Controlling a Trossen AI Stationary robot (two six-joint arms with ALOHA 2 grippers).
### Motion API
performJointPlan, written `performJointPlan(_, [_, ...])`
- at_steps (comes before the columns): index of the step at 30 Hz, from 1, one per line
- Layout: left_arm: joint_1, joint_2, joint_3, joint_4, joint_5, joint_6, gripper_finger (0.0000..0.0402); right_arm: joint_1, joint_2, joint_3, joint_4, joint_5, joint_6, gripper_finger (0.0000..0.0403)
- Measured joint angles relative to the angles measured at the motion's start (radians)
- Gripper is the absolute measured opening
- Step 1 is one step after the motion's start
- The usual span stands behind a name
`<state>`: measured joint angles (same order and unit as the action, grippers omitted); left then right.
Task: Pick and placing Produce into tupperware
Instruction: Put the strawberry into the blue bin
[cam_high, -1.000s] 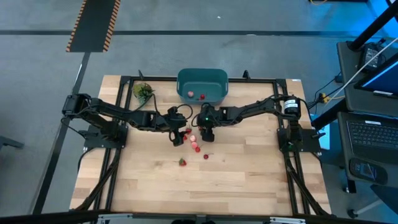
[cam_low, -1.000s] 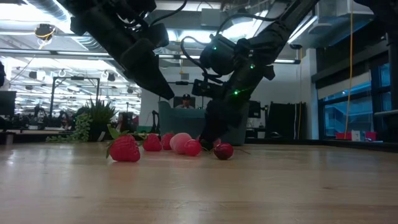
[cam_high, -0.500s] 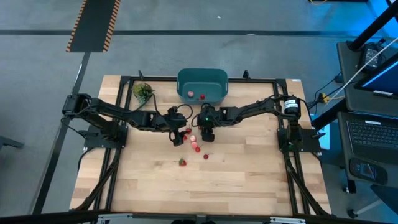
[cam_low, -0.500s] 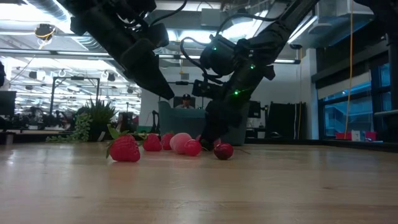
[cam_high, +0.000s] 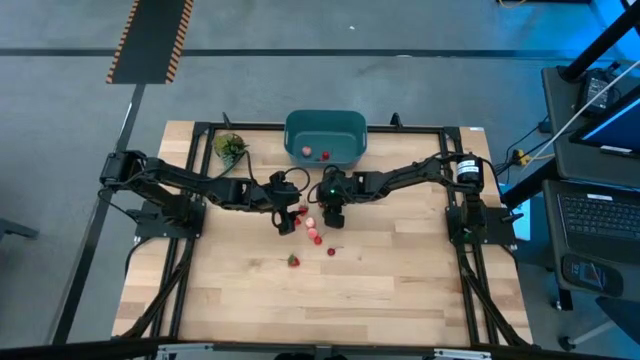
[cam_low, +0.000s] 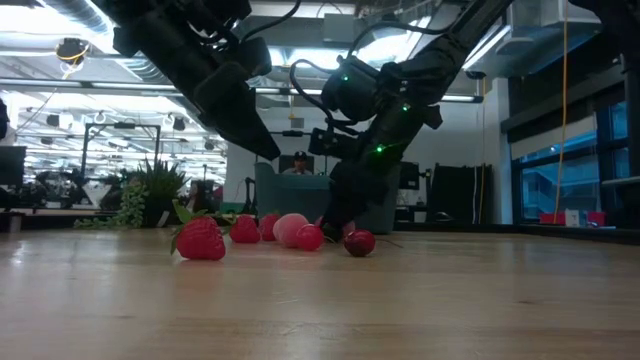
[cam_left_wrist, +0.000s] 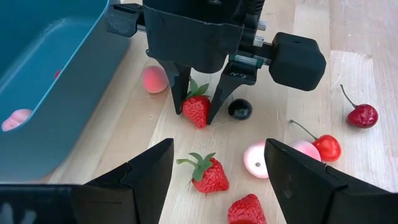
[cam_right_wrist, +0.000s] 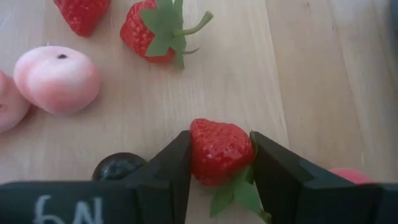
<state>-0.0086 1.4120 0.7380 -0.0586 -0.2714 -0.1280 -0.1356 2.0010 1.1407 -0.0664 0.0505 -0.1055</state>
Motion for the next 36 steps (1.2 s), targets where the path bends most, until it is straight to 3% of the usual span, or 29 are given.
performJointPlan(26, [0.000, 0.000, 0.000, 0.000, 0.000, 0.006, 0.0245, 0.000, -0.007, 0.354, -0.522, 0.000, 0.014, 0.0144])
performJointPlan(36, [0.000, -0.001, 0.001, 0.000, 0.000, 0.008, 0.0245, -0.021, -0.148, 0.364, -0.550, 0.001, -0.017, 0.0143])
